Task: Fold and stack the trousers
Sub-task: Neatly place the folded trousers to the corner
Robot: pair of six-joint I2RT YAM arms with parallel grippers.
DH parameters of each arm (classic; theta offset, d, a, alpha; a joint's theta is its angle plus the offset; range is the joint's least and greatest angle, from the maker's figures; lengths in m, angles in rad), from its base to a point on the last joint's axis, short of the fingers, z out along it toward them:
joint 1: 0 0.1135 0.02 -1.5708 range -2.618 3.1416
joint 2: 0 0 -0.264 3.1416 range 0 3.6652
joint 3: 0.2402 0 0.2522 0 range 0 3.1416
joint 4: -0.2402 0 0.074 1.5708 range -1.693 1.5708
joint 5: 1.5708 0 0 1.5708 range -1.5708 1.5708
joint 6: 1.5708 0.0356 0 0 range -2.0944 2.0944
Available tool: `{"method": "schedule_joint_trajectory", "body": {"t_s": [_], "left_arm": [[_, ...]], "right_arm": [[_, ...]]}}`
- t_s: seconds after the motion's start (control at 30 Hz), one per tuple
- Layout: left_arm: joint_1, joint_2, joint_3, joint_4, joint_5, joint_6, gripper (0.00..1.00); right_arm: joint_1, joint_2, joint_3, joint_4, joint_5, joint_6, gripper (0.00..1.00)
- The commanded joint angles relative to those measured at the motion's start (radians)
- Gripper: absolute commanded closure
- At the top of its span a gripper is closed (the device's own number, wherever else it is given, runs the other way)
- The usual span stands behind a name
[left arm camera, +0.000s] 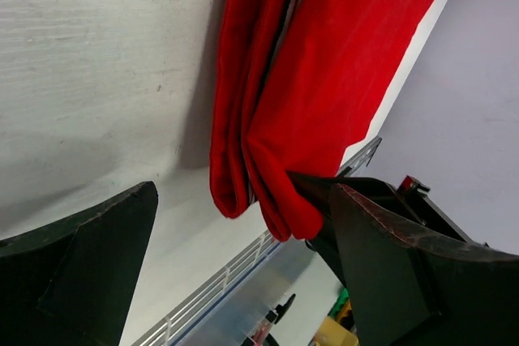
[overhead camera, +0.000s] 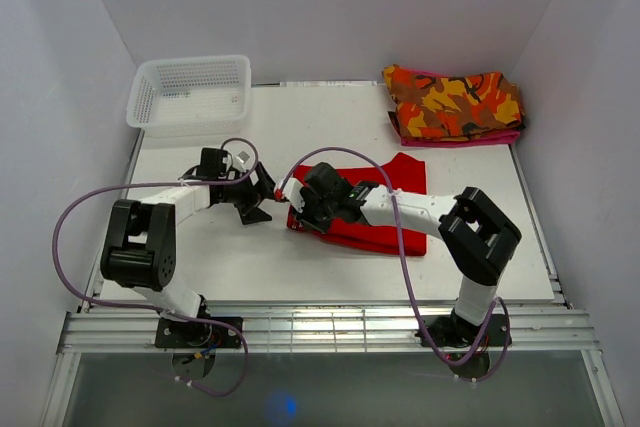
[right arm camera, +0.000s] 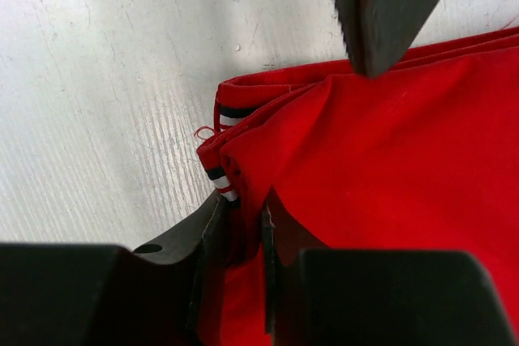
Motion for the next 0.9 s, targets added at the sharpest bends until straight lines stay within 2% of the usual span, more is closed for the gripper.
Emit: {"method": "schedule_joint_trajectory", "body": {"t_s": [0.0,0.2,0.4,0.43,0.57,0.63,0.73,0.77,0.83,0.87], "left_arm": [[-0.048,0.049,0.033,0.067,0.003,-0.071,0.02],[-0.111,0.129,0.061,0.028,-0.066,-0.071,0.02],[-0.143,0.132,0.003,0.157,0.026,-0.181,0.03],[-0.156,0.131,-0.01,0.181,0.035,-0.204,0.12],[-0.179,0.129,-0.039,0.22,0.024,-0.267,0.28],[-0.177,0.117,-0.063,0.218,-0.009,-0.315,0.29],[-0.177,0.098,-0.092,0.221,-0.057,-0.387,0.31],[-0.179,0.083,-0.1,0.229,-0.069,-0.402,0.32],[-0.186,0.072,-0.115,0.235,-0.095,-0.442,0.34],[-0.189,0.072,-0.117,0.238,-0.106,-0.448,0.35]], "right_arm": [[0.0,-0.043,-0.006,0.034,-0.044,0.013,0.92],[-0.003,-0.031,0.008,0.038,-0.024,0.008,0.92],[-0.006,-0.005,0.022,0.04,-0.004,0.019,0.92],[-0.008,-0.002,0.024,0.04,-0.002,0.025,0.92],[-0.008,0.02,0.037,0.06,0.008,0.065,0.92],[-0.008,0.032,0.057,0.066,0.018,0.097,0.92],[-0.006,0.046,0.077,0.066,0.07,0.144,0.81],[-0.006,0.047,0.079,0.064,0.071,0.151,0.66],[-0.006,0.043,0.085,0.046,0.064,0.163,0.56],[-0.008,0.03,0.088,0.035,0.062,0.169,0.46]]}}
